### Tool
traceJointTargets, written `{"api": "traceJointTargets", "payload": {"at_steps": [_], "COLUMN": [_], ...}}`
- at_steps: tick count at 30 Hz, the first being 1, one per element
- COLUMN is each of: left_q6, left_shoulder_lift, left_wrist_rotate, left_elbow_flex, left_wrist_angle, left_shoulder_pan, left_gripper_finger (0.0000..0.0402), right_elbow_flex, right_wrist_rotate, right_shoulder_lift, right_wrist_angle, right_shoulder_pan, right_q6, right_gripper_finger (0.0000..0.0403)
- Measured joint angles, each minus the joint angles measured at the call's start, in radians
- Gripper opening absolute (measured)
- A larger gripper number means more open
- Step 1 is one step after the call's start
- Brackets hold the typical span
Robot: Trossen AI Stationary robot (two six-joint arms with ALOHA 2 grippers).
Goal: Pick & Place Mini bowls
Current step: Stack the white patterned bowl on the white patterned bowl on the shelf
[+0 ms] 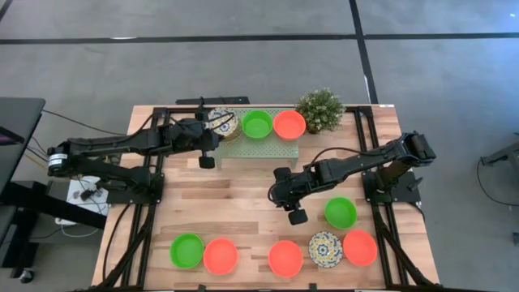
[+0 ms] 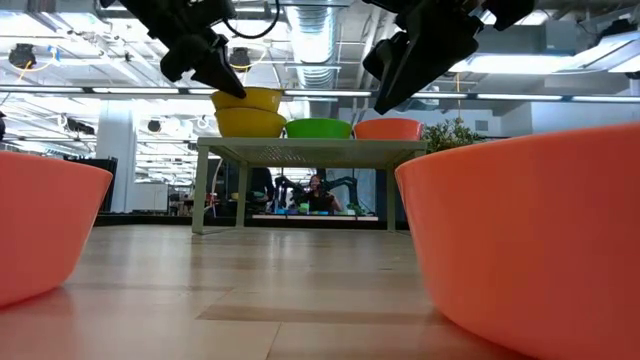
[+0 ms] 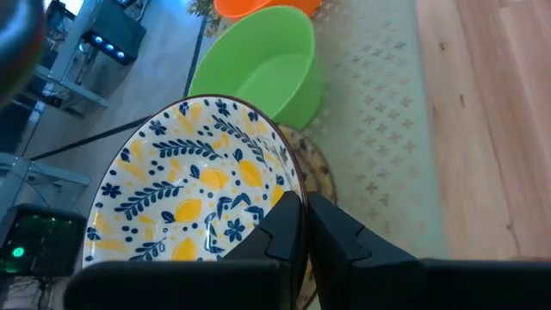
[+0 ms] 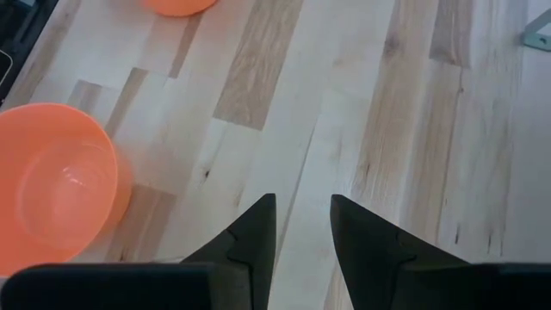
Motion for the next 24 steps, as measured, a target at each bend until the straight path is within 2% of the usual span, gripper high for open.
{"api": "traceJointTargets", "payload": {"at_steps": [5,7,16,24], "left_q6": [0.0,0.0,0.0,0.0], "left_shoulder_lift": [0.0,0.0,0.0,0.0], "left_wrist_rotate": [0.153,0.182,0.188,0.188], "left_elbow_flex": [0.0,0.0,0.0,0.0], "left_wrist_angle": [0.0,0.0,0.0,0.002], "left_shoulder_pan": [0.06,0.076,0.087,0.087], "left_gripper_finger": [0.0017,0.0017,0.002,0.0047], "right_elbow_flex": [0.0,0.0,0.0,0.0], "right_wrist_rotate": [0.0,0.0,0.0,0.0], "right_shoulder_lift": [0.0,0.0,0.0,0.0], "right_wrist_angle": [0.0,0.0,0.0,0.001], "right_shoulder_pan": [0.0,0.0,0.0,0.0], "right_q6": [0.0,0.0,0.0,0.001], "right_gripper_finger": [0.0107,0.0107,0.0107,0.0107]}}
